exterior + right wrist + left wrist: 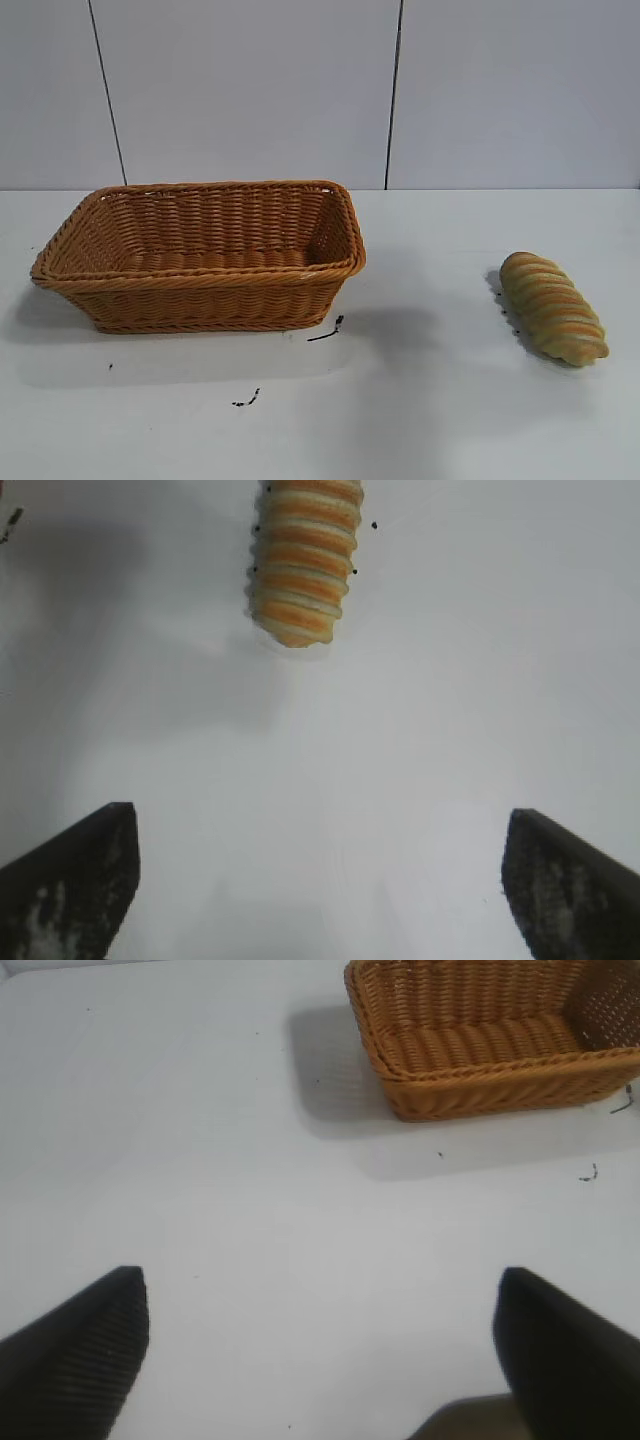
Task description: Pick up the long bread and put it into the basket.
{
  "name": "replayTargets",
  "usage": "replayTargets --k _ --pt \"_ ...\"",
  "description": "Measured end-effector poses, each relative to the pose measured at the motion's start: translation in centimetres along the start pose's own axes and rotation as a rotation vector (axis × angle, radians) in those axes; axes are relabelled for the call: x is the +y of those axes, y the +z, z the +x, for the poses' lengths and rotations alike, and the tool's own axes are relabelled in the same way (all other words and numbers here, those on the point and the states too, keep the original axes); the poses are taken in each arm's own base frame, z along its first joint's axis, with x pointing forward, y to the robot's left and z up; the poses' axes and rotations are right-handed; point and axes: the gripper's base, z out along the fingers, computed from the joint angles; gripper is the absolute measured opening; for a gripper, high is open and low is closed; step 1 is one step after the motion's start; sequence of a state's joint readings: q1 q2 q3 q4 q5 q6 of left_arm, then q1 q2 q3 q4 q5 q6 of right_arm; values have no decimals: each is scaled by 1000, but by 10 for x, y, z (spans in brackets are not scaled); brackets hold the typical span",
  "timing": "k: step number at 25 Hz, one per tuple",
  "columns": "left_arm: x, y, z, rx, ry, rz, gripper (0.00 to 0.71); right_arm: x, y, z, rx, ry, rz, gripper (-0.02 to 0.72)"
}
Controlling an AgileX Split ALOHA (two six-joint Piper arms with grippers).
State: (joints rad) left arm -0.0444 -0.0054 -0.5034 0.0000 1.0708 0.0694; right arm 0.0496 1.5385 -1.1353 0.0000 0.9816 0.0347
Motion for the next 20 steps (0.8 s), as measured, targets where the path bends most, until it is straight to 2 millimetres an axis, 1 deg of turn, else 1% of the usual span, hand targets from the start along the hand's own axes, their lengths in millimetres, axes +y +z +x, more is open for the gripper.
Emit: replayTargets --k 3,4,5,7,8,12,16,18,20 --pt "0 0 0 0 0 0 696 3 28 -33 -5 2 -7 681" --pt "0 0 0 0 0 0 696 4 40 -41 5 11 -9 681" --pt "0 0 0 0 0 0 696 5 58 -56 19 23 -8 681" --pt "0 0 0 0 0 0 696 5 79 -64 54 31 -5 681" --pt "0 0 0 0 0 0 696 5 87 -68 64 34 -5 681" --pt "0 0 0 0 0 0 696 5 120 -71 118 36 -1 681" --pt "0 0 0 0 0 0 696 5 150 -67 172 38 1 681" --pt "0 0 0 0 0 0 696 5 162 -65 198 33 3 681" --pt "0 0 0 0 0 0 696 5 168 -64 204 31 2 681"
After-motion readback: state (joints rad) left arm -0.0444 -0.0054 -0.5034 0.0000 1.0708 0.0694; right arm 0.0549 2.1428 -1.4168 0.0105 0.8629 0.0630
